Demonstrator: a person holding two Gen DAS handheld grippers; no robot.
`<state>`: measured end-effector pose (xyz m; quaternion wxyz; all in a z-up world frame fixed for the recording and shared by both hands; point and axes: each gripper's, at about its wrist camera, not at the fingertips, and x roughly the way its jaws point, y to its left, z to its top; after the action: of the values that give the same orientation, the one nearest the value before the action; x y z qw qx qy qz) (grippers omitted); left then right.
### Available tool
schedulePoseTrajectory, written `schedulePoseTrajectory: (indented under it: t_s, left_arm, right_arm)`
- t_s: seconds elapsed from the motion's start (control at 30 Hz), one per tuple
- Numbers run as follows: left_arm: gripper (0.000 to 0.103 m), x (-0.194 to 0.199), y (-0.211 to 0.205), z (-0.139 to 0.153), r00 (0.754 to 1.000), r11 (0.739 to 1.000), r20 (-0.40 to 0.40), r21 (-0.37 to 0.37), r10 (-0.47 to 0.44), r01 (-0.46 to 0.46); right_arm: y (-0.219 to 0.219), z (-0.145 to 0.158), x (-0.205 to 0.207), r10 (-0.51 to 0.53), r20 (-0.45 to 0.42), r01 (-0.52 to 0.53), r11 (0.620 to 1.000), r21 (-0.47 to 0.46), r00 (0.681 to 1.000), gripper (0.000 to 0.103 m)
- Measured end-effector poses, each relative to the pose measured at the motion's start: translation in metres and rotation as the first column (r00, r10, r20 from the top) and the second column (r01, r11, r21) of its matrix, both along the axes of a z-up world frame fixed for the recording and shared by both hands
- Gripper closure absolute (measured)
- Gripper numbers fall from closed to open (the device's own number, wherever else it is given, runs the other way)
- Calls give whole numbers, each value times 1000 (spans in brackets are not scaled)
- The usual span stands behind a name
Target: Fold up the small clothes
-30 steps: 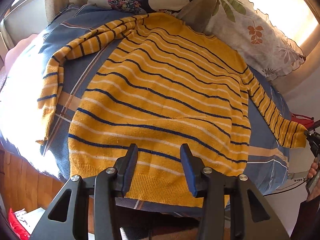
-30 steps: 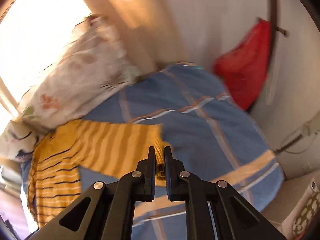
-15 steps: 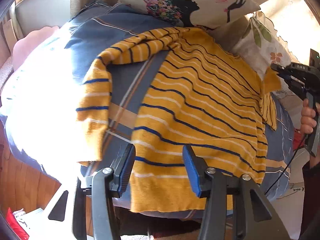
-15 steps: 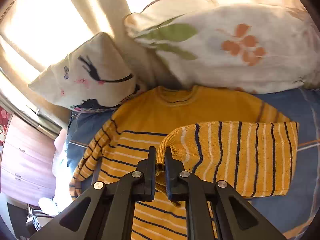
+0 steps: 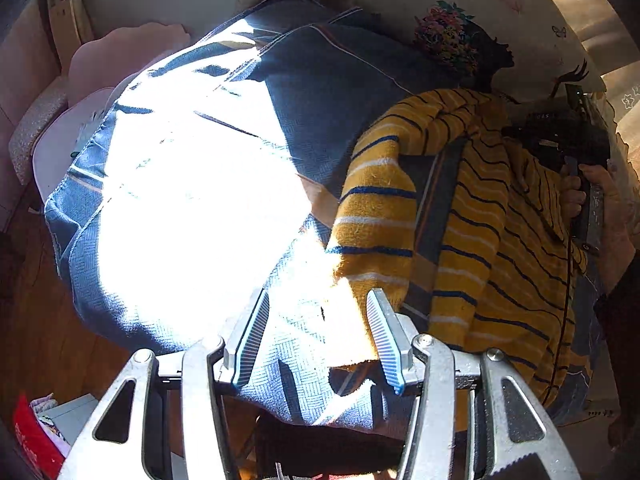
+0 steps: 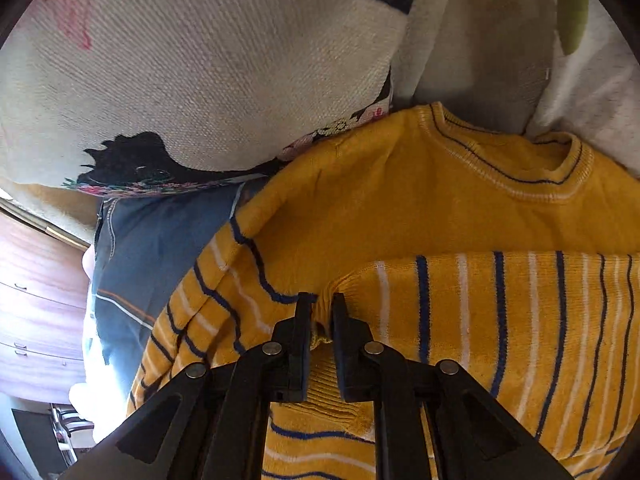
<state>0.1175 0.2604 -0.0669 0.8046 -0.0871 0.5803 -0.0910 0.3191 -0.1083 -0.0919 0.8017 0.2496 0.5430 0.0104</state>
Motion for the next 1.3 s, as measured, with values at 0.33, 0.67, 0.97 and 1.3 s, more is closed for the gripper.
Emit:
schedulePoseTrajectory:
  t_s: [0.33, 0.67, 0.97, 1.3]
  left_arm:
    - [53, 14, 38, -6, 996, 996, -15, -4, 88, -88]
    - [53, 27, 83, -4, 979, 979, 3, 9, 204, -204]
    - [53, 24, 76, 4, 982, 983, 14, -5, 186, -186]
    - [53, 25, 29, 26, 990, 993, 72, -11, 117, -117]
  right_arm:
    - [60, 26, 2, 95, 81, -100, 993, 57, 992, 77]
    - [206, 8, -126, 519, 57, -521, 837, 169, 853, 67]
    - [241, -13, -144, 557, 12, -551, 819, 162, 831, 98]
    - [76, 106, -149, 263, 244, -308, 936, 168, 933, 99]
